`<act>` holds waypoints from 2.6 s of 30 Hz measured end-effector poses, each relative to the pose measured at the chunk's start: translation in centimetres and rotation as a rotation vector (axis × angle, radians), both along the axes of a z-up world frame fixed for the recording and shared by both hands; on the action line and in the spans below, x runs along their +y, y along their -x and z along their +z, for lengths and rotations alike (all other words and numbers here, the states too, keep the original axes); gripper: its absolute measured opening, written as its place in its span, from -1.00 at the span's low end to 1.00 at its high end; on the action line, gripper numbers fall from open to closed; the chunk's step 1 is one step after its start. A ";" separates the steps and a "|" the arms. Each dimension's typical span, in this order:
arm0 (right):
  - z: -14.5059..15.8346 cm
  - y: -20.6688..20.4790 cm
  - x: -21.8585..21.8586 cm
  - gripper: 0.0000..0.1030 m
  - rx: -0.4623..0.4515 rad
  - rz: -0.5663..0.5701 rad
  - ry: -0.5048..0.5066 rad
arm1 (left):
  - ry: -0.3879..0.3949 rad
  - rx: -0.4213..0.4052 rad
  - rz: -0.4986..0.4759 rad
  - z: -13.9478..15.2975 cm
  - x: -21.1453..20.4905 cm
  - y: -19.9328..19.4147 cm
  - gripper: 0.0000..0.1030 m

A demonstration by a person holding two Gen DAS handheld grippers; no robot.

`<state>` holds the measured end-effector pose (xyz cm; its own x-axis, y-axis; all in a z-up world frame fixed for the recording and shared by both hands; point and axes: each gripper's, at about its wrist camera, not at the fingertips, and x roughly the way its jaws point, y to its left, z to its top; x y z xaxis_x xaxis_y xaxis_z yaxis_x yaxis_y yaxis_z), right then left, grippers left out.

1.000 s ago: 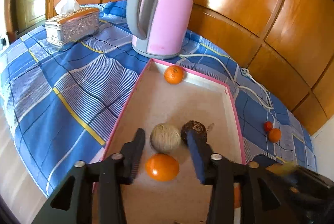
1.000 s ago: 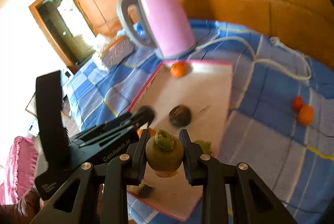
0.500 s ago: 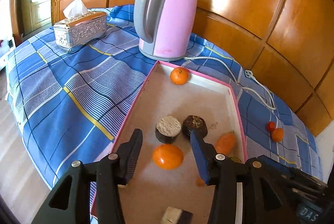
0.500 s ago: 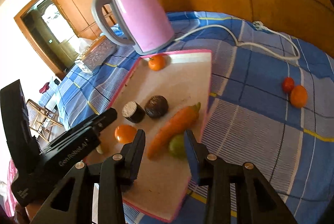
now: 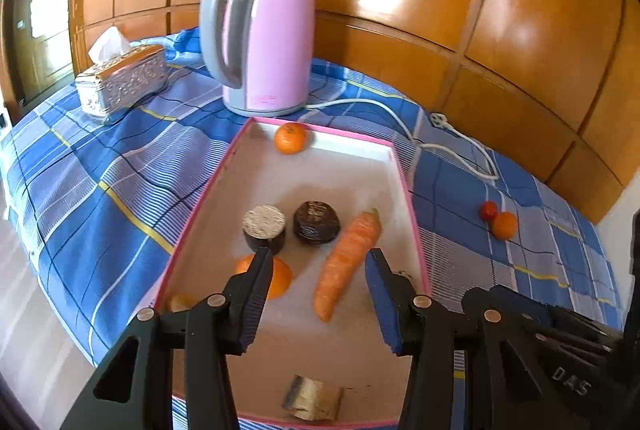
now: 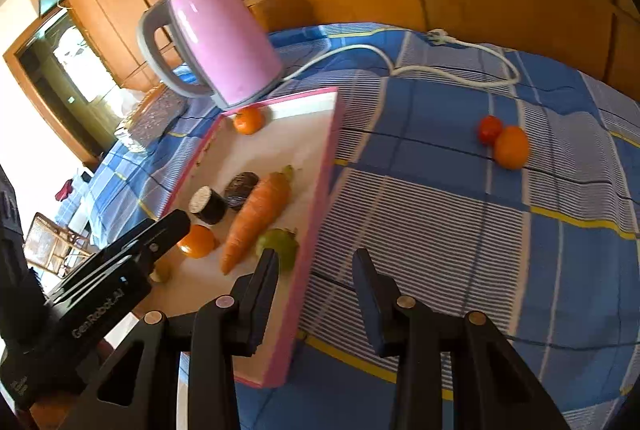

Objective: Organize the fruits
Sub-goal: 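Lower the carrot into the tray and open the right tool, then withdraw both tools from the tray toward the red tomato and orange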

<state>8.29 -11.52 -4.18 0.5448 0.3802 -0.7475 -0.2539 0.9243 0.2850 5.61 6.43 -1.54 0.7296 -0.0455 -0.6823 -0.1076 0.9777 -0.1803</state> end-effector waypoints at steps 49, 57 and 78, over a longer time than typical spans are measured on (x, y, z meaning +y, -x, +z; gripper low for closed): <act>-3.0 0.1 -11.8 -0.25 0.046 -0.289 0.021 | -0.081 0.055 -0.295 -1.3 -12.3 -1.1 -0.06; -3.5 -1.1 -12.4 -0.25 0.048 -0.298 0.039 | -0.074 0.069 -0.304 -1.8 -13.0 -2.0 -0.06; -2.6 -10.1 -10.6 -0.25 -0.050 -0.279 0.176 | -0.034 0.097 -0.289 -2.6 -13.2 -5.3 -0.05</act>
<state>18.42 -22.11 -6.78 0.6476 0.0788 -0.7579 0.0060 0.9941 0.1085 10.87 -6.75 -4.16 0.6208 -0.2181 -0.7530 0.1611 0.9755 -0.1497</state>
